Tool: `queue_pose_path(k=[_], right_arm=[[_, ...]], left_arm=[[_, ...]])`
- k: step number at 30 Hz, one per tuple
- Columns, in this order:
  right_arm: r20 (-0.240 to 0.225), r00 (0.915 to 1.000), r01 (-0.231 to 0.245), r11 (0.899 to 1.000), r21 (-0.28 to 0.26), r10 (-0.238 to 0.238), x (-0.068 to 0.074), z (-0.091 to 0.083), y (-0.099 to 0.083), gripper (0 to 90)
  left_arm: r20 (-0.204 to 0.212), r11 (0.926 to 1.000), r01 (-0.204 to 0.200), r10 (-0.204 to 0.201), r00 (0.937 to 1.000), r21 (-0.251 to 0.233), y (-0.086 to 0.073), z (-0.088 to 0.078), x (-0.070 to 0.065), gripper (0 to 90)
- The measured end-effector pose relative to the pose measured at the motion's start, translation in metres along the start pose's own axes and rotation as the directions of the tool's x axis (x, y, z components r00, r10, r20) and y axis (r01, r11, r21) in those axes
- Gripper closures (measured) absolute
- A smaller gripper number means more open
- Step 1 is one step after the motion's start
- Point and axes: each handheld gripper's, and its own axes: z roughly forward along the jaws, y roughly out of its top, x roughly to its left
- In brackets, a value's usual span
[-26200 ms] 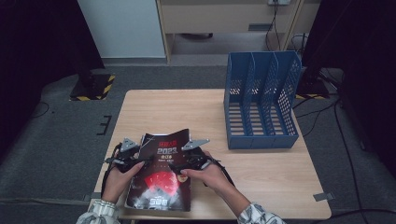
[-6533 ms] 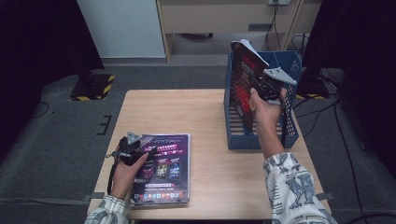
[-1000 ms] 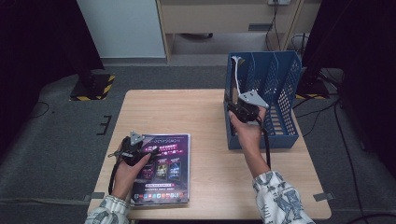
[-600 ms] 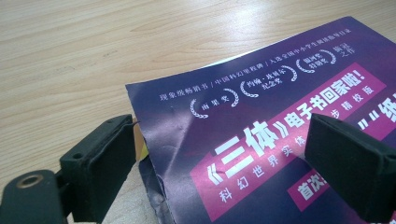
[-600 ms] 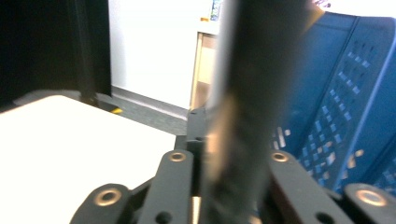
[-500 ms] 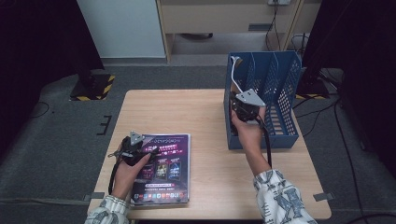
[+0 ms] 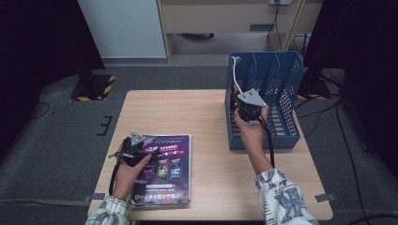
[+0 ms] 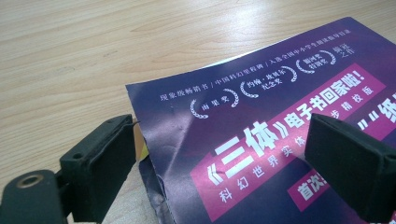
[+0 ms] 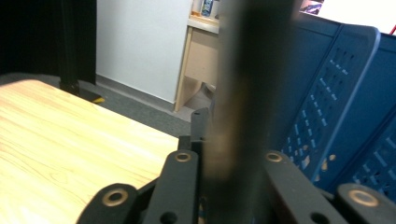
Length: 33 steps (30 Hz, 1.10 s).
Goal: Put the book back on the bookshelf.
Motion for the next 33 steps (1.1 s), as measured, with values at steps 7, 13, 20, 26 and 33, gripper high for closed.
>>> queue_pose_path(k=[7, 13, 20, 26, 33], right_arm=[[-0.014, 0.9996, -0.024, 1.0, -0.01, 0.024, 0.0046, -0.0004, 0.001, 77.2], [-0.02, 0.999, -0.041, 0.999, -0.023, 0.041, 0.0075, -0.0018, 0.0016, 66.1], [-0.04, 0.9957, -0.085, 0.996, -0.022, 0.084, 0.0085, -0.0027, 0.0006, 53.2], [-0.054, 0.9919, -0.116, 0.993, -0.019, 0.115, 0.0087, -0.0033, -0.0006, 43.3], [-0.061, 0.9908, -0.122, 0.992, -0.021, 0.121, 0.0103, -0.0048, -0.0028, 37.7]], left_arm=[[0.0, 1.0, 0.001, -0.001, 1.0, 0.001, -0.0001, 0.0001, 0.0003, 8.4], [0.002, 1.0, 0.0, 0.0, 1.0, 0.0, 0.0, 0.0002, -0.0002, 8.4], [0.002, 1.0, 0.0, 0.0, 1.0, 0.0, 0.0, 0.0002, -0.0001, 8.5], [0.002, 1.0, -0.001, 0.001, 1.0, 0.001, 0.0, 0.0003, -0.0006, 8.5], [0.003, 1.0, -0.001, 0.001, 1.0, 0.002, 0.0, 0.0004, -0.0005, 8.4]])
